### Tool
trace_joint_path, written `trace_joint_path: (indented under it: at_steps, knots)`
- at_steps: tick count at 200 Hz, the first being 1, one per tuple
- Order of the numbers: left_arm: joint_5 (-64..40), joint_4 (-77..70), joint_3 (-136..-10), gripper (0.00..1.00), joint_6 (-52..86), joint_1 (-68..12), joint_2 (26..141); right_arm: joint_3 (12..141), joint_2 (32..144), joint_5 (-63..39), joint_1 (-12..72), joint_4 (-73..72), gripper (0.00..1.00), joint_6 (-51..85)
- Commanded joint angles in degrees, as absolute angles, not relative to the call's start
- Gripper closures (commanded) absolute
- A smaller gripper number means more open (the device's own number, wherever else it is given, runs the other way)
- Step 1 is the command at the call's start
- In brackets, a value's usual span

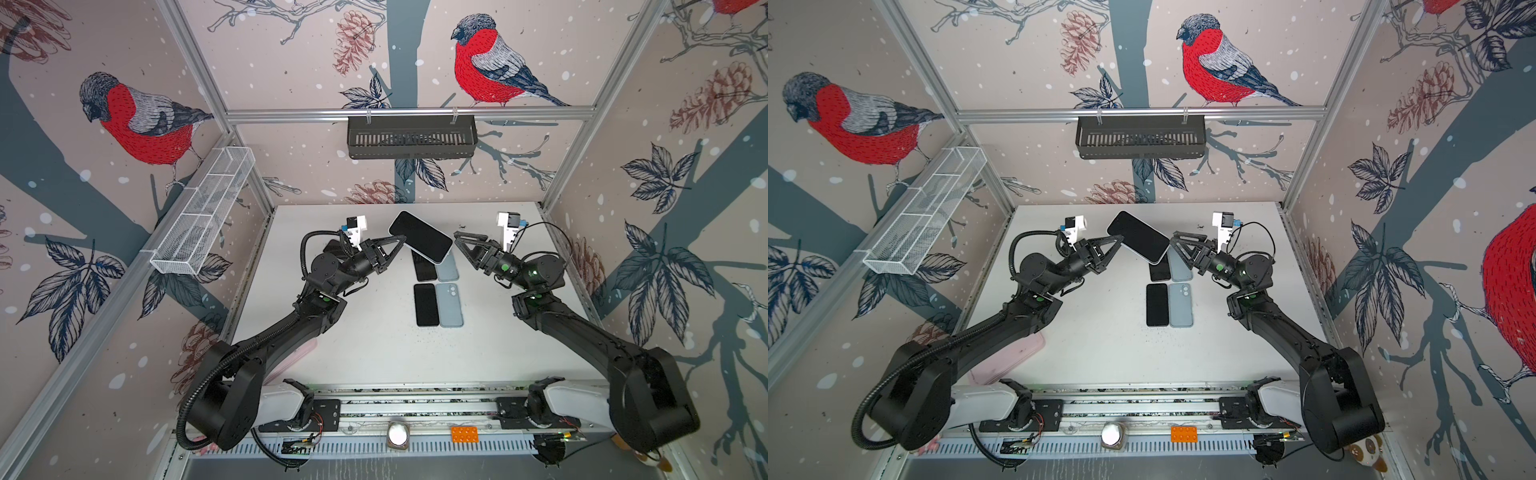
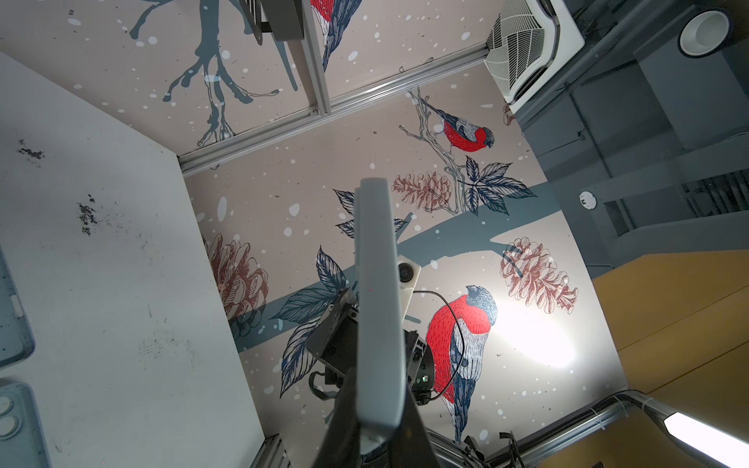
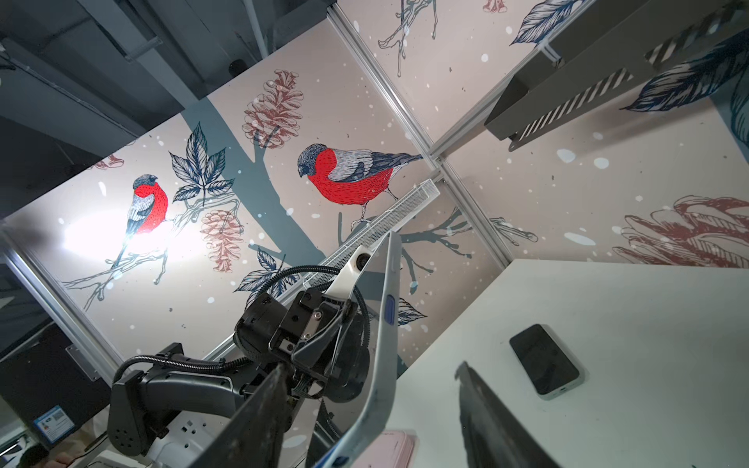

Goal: Take the phone out of the phone case
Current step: Remove the phone case from the phone.

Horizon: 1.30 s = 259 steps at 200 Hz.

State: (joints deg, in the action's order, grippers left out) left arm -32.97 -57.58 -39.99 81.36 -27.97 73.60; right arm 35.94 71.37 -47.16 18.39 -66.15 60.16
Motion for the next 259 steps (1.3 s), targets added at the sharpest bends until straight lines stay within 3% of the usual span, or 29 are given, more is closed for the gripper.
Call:
trace_joint_path:
  at_steps: [1, 200, 259]
  knots:
    - [-33.5, -63.9, -40.3, 1.00, 81.7, -27.9, 73.4, 36.2, 71.5, -48.7, 19.0, -70.8, 0.38, 62.6]
    - [-33.4, -70.0, -39.2, 1.00, 82.5, -27.9, 74.9, 35.2, 77.8, -50.6, 18.8, -83.4, 0.89, 71.4]
    - [-33.2, -76.5, -39.5, 1.00, 83.8, -27.9, 75.3, 36.8, 83.4, -50.2, 18.1, -98.9, 0.97, 83.7]
